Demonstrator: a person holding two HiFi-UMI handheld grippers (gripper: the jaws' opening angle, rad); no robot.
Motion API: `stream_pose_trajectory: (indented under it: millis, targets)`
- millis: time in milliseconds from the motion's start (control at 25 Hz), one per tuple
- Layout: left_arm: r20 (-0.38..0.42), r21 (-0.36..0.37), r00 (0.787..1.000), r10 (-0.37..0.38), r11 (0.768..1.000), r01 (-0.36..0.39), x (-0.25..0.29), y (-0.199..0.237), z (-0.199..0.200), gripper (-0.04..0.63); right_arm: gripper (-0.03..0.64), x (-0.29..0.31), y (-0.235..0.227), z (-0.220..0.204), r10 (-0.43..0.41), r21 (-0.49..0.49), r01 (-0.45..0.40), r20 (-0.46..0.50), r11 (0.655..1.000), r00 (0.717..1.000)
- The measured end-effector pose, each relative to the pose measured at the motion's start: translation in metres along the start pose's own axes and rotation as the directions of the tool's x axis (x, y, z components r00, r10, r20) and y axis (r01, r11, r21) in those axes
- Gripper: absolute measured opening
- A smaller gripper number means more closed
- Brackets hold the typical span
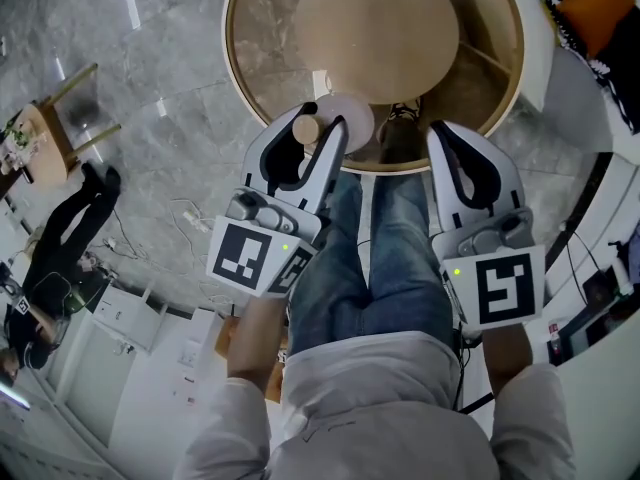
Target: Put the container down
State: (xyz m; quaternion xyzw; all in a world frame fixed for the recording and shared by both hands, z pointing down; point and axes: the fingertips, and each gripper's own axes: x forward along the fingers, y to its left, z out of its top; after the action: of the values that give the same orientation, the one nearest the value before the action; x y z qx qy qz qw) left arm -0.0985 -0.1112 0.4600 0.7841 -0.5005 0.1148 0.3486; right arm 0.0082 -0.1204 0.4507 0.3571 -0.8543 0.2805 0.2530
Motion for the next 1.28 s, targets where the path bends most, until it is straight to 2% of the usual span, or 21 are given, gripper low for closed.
stream_pose_trajectory:
  millis: [560, 1000, 1160, 1280]
  targets:
    - [0.016, -0.070, 0.999, 0.027, 0.997, -0.026, 0.026, 0.020, -0.017, 0.146, 0.016, 0.017, -0.007, -0.012, -0.008, 0.021, 0.008, -0.012, 1.000, 1.000]
    - [0.013, -0.088, 0.999, 0.046, 0.995, -0.045, 0.048, 0.032, -0.030, 0.146, 0.015, 0.019, -0.013, -0.010, 0.003, 0.048, -0.005, 0.032, 0.999, 0.999]
    - [0.005, -0.077, 0.999, 0.042, 0.996, -0.041, 0.057, 0.032, -0.036, 0.146, 0.015, 0.020, -0.020, -0.015, -0.005, 0.065, 0.003, 0.027, 0.998, 1.000]
    - [0.015, -0.104, 0.998, 0.054, 0.993, -0.052, 0.064, 0.034, -0.040, 0.146, 0.015, 0.019, -0.020, -0.020, 0.003, 0.072, -0.004, 0.009, 0.997, 1.000]
